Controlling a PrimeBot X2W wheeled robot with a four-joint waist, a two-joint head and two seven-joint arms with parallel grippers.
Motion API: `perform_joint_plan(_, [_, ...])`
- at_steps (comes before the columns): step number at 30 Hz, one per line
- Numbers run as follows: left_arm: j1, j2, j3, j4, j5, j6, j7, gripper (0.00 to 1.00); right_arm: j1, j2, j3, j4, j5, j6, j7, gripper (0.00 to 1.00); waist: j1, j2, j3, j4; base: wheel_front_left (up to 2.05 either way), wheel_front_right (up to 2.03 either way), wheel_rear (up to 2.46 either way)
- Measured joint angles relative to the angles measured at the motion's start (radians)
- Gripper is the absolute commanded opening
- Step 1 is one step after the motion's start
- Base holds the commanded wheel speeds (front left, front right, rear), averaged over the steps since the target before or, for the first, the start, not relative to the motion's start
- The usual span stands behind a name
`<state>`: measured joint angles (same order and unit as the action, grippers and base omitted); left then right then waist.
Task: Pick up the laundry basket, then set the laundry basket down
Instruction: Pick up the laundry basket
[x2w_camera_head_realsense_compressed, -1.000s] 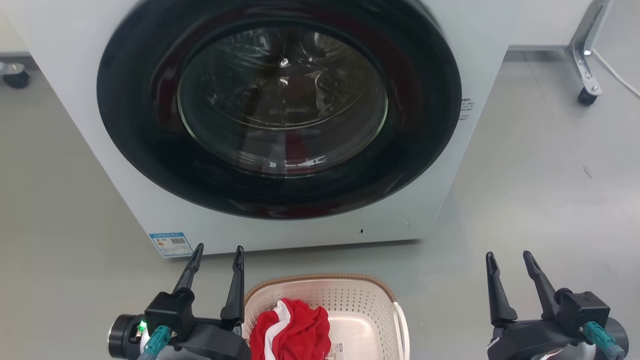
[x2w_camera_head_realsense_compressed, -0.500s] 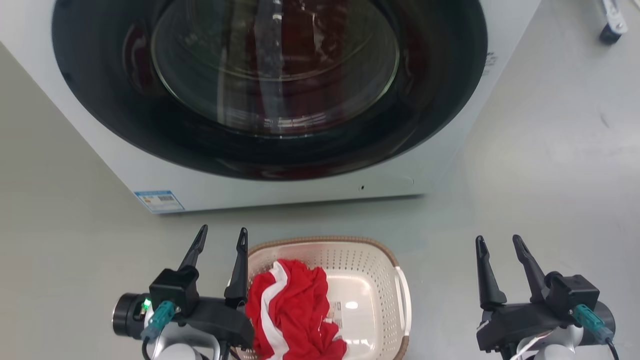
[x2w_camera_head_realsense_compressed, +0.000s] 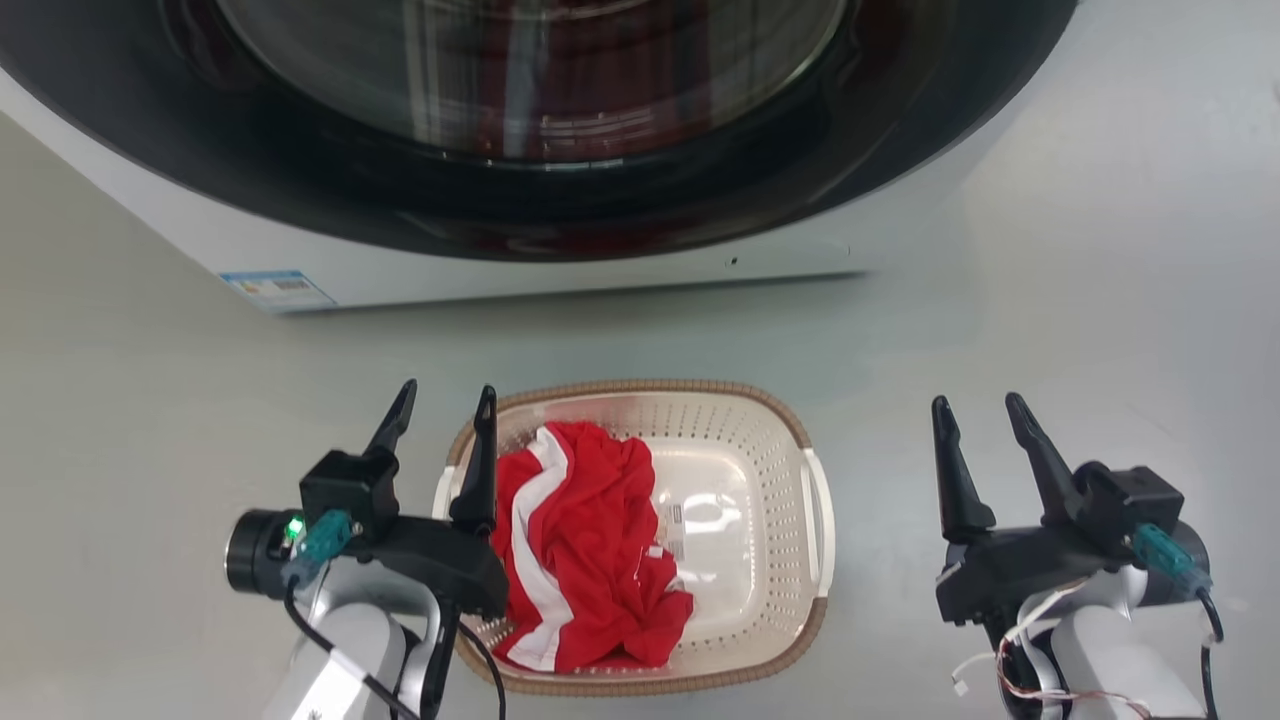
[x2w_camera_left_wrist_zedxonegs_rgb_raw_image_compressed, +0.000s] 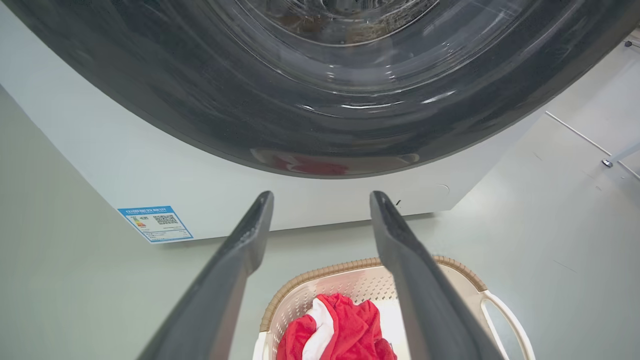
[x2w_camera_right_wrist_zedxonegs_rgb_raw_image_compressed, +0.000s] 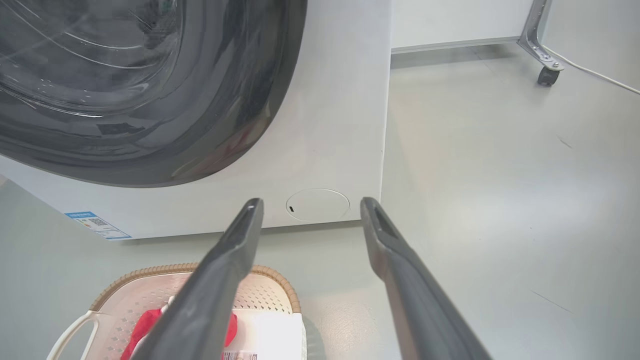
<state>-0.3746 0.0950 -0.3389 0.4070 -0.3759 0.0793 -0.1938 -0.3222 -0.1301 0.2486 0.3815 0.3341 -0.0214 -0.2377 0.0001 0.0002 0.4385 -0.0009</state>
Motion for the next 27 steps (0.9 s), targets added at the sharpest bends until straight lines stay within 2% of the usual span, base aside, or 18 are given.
perform_joint_plan(22, [-0.137, -0.001, 0.027, 0.298, -0.037, -0.037, 0.034, 1.0, -0.188, 0.039, 0.064, 0.224, 0.001, 0.057, 0.045, 1.0, 0.0, 0.0, 0.204, 0.006, 0.0, 0.0, 0.0])
perform_joint_plan(27, [-0.167, -0.001, 0.018, 0.356, -0.038, -0.063, 0.035, 1.0, -0.206, 0.047, 0.075, 0.272, 0.002, 0.065, 0.051, 1.0, 0.0, 0.0, 0.234, 0.003, 0.0, 0.0, 0.0])
